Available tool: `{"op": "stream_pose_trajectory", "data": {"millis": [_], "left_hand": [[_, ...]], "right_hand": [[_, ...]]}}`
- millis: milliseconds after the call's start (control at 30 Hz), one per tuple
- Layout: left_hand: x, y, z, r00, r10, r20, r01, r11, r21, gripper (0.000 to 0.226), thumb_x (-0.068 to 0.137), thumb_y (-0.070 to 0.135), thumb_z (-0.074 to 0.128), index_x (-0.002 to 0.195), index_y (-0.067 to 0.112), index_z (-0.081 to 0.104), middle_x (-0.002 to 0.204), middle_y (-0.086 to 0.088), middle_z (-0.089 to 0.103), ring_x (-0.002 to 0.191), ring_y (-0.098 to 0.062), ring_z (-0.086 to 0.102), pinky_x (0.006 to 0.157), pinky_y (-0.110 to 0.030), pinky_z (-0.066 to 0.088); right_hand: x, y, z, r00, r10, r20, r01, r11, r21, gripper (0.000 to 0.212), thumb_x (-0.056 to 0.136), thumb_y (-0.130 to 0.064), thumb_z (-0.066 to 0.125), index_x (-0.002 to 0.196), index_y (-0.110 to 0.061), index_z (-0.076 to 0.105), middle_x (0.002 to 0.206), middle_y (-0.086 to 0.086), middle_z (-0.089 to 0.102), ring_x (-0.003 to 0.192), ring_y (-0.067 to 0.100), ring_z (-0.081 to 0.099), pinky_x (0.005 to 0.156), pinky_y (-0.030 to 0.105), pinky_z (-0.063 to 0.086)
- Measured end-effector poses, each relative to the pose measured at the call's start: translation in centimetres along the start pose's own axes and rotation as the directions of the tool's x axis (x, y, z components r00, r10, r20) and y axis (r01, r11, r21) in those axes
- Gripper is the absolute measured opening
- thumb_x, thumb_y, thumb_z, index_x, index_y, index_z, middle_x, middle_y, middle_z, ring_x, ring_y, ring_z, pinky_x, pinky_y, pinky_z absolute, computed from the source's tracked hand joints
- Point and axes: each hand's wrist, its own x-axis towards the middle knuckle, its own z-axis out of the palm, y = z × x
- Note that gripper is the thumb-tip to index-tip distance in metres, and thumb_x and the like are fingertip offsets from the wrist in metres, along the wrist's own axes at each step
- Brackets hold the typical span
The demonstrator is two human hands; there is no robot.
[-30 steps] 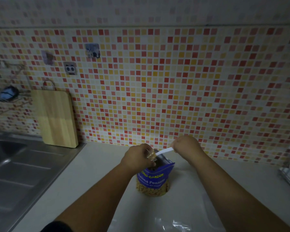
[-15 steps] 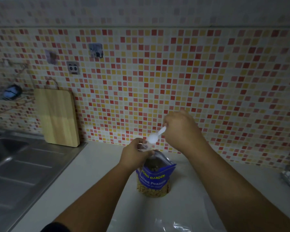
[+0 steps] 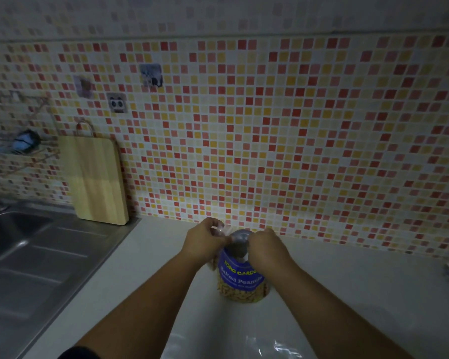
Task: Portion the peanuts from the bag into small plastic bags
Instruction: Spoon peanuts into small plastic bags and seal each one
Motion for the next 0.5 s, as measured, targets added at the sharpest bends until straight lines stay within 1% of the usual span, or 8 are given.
{"op": "stream_pose_trajectory", "data": {"millis": [67,100,167,200,267,333,433,500], "left_hand": [[0.0,-0.1,0.0,1.000,0.012,0.003,-0.012,1.000,0.008,0.052,0.071,0.031,0.079,0.115,0.016,0.056,0.108,-0.007,0.067,0.097,-0.021,0.064,0.083,-0.037,0.057],[0.0,-0.1,0.0,1.000,0.013,0.003,-0.013,1.000,0.013,0.051,0.072,0.030,0.079,0.115,0.015,0.056,0.108,-0.007,0.067,0.097,-0.020,0.064,0.082,-0.035,0.057],[0.1,-0.3,0.0,1.000,0.008,0.002,-0.008,1.000,0.007,0.051,0.073,0.028,0.078,0.116,0.015,0.056,0.109,-0.007,0.067,0.096,-0.020,0.065,0.080,-0.032,0.056],[0.1,-0.3,-0.1,1.000,0.008,0.002,-0.008,1.000,0.005,0.050,0.073,0.027,0.079,0.116,0.015,0.056,0.109,-0.007,0.068,0.096,-0.019,0.065,0.078,-0.031,0.056],[0.2,-0.4,-0.1,1.000,0.008,0.004,-0.008,1.000,0.001,0.048,0.072,0.027,0.079,0.114,0.016,0.056,0.107,-0.007,0.068,0.094,-0.018,0.065,0.074,-0.028,0.055],[0.3,-0.3,-0.2,1.000,0.006,0.016,-0.006,1.000,-0.010,0.045,0.073,0.027,0.079,0.111,0.018,0.056,0.106,-0.006,0.067,0.092,-0.017,0.064,0.069,-0.024,0.053],[0.4,-0.3,-0.4,1.000,-0.004,0.027,0.005,0.999,-0.041,0.041,0.073,0.026,0.078,0.107,0.019,0.056,0.104,-0.006,0.067,0.088,-0.016,0.064,0.064,-0.021,0.051],[0.5,-0.3,-0.5,1.000,-0.012,0.026,0.013,0.998,-0.060,0.040,0.074,0.025,0.078,0.106,0.019,0.057,0.104,-0.007,0.067,0.088,-0.016,0.064,0.060,-0.019,0.050]], "right_hand": [[0.7,-0.3,0.2,0.999,0.036,0.028,-0.038,0.997,0.060,0.026,0.091,-0.016,0.051,0.113,-0.004,0.060,0.116,0.018,0.061,0.106,0.033,0.059,0.083,0.036,0.048],[1.2,-0.5,0.0,0.988,0.106,0.114,-0.115,0.991,0.071,0.037,0.089,-0.022,0.059,0.122,-0.005,0.056,0.124,0.017,0.058,0.111,0.033,0.057,0.086,0.037,0.048],[2.1,-1.0,-0.5,0.919,0.223,0.327,-0.269,0.958,0.104,0.077,0.078,-0.037,0.073,0.140,-0.008,0.039,0.140,0.015,0.047,0.123,0.033,0.051,0.091,0.039,0.048],[2.2,-1.1,-0.6,0.904,0.241,0.353,-0.299,0.947,0.120,0.080,0.077,-0.038,0.074,0.141,-0.008,0.037,0.141,0.015,0.046,0.123,0.033,0.051,0.086,0.038,0.048],[2.6,-0.5,-0.4,0.930,0.266,0.255,-0.315,0.933,0.177,0.054,0.085,-0.026,0.065,0.131,-0.003,0.050,0.127,0.016,0.057,0.110,0.030,0.059,0.072,0.034,0.045],[2.0,0.8,-0.1,0.948,0.287,0.136,-0.311,0.927,0.211,0.030,0.091,-0.016,0.053,0.115,0.001,0.059,0.097,0.012,0.063,0.090,0.026,0.059,0.068,0.029,0.042],[2.0,2.5,-0.2,0.972,0.232,0.044,-0.234,0.932,0.277,0.023,0.092,-0.013,0.042,0.096,-0.003,0.062,0.068,0.000,0.043,0.076,0.023,0.051,0.065,0.026,0.037],[2.5,3.2,-0.8,0.956,0.265,0.123,-0.285,0.941,0.183,0.023,0.092,-0.013,0.044,0.075,-0.004,0.057,0.063,-0.001,0.040,0.061,0.016,0.045,0.051,0.023,0.034]]}}
